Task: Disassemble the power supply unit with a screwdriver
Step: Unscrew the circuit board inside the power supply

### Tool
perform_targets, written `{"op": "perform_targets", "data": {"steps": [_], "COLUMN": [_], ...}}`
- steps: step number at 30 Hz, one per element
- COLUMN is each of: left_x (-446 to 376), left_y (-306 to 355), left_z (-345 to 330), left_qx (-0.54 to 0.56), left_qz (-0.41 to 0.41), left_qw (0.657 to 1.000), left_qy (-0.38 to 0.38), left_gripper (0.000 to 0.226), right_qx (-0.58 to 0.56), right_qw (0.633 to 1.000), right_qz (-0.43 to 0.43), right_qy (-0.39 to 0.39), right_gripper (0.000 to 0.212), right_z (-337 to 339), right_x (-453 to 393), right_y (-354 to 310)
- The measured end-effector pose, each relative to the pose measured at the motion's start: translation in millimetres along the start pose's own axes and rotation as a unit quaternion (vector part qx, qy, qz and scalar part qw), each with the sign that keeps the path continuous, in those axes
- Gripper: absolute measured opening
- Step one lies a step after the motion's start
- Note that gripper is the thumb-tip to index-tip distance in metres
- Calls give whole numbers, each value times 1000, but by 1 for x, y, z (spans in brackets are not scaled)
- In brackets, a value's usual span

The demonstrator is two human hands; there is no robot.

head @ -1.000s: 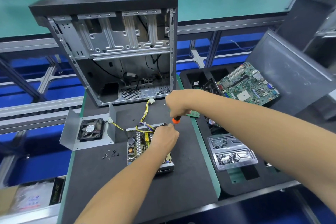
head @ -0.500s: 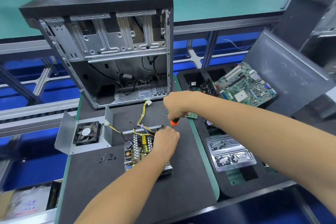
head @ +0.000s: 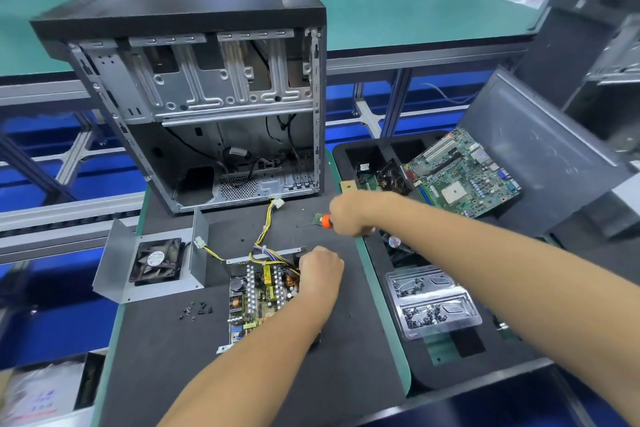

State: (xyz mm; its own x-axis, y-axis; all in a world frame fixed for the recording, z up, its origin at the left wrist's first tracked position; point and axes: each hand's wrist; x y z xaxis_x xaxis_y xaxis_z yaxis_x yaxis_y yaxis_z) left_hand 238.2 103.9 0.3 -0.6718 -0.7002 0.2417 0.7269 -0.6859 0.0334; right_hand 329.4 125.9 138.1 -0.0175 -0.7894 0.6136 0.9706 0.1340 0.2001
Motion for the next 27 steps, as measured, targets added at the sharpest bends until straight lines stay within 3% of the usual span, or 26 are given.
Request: {"op": "perform_targets", "data": {"steps": [3, 5, 9, 15, 20, 27], "left_x": [-4, -4, -2, 3, 7, -1], "left_y": [2, 2, 3, -7, -15, -6], "left_z": [-3, -3, -7, -9, -2, -5], "left_qx": [16, 25, 7, 60, 37, 58], "left_qz": [4, -8, -14, 0, -37, 1], "left_qw": [1000, 999, 999, 996, 997, 997], "left_qy": [13, 19, 29, 63, 60, 43], "left_gripper": [36, 38, 38, 30, 23, 24], "right_qx": [13, -29, -105, -172, -224, -277], "right_qw": [999, 998, 991, 975, 960, 944], "right_qz": [8, -3, -41, -42, -20, -22], "right_qy": [-43, -59, -78, -133, -170, -176], "right_gripper": [29, 23, 33, 13, 20, 29], "right_z": [-23, -32, -45, -69, -83, -95], "right_x": [-11, -22, -42, -54, -59, -59], "right_y": [-19, -23, -22, -11, -13, -10]}}
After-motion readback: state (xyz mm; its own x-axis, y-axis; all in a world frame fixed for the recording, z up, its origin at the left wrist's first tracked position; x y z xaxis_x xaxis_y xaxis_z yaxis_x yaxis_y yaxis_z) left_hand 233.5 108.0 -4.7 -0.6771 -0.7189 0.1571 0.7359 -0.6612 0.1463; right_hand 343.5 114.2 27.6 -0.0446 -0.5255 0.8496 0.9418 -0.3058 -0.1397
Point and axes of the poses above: each hand's wrist, its own x-axis away from the middle knuckle, its own z-axis out of the back of the hand, y = z × x, and after that the axes turned 13 degrees about x, right-handed
